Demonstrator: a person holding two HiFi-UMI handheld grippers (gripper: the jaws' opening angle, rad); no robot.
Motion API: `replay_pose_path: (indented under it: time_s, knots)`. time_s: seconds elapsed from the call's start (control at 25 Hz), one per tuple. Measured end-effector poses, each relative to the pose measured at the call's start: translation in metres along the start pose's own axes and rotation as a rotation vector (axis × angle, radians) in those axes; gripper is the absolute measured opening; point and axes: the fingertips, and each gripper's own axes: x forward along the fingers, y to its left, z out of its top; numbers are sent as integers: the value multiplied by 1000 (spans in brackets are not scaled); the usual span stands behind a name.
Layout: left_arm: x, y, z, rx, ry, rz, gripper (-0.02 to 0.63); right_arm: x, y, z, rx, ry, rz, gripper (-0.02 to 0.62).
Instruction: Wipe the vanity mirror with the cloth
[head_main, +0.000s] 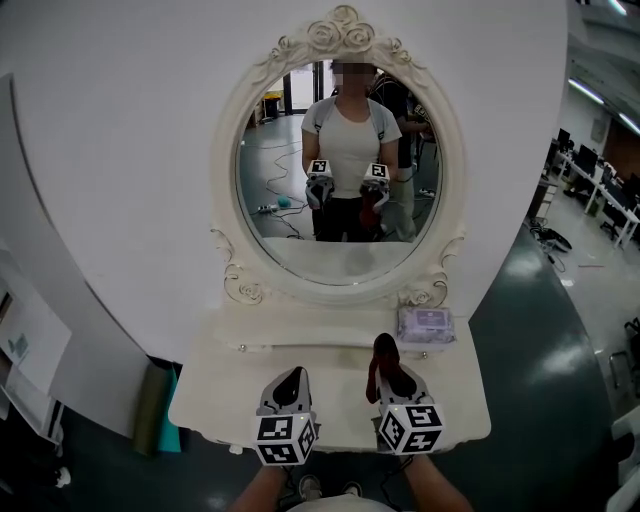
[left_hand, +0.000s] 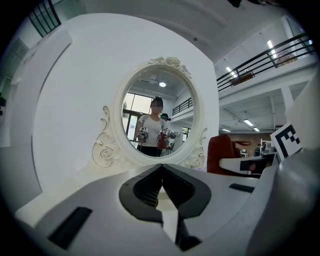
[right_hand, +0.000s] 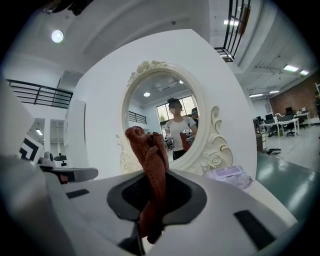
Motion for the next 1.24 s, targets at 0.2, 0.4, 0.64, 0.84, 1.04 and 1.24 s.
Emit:
replay_pose_path:
  time_s: [0.2, 0.4, 0.64, 0.84, 1.04, 1.24]
  knots:
    - [8, 3, -1, -2, 7, -15, 11, 2, -2, 1, -7, 1, -19, 60]
    - [11, 2, -3, -12, 19, -29, 11, 3, 3, 1, -23, 11, -22, 58]
    - [6, 6, -8, -12, 32, -25, 11, 4, 8, -4, -20, 27, -16, 58]
    - [1, 9, -9, -5, 36, -13, 11, 2, 9, -7, -11, 39, -17, 58]
    - [0, 10, -11, -4, 46, -13, 11, -1, 10, -9, -3, 47, -23, 58]
    - [-2, 9, -13, -6, 50, -13, 11, -2, 9, -10, -5, 53, -26, 58]
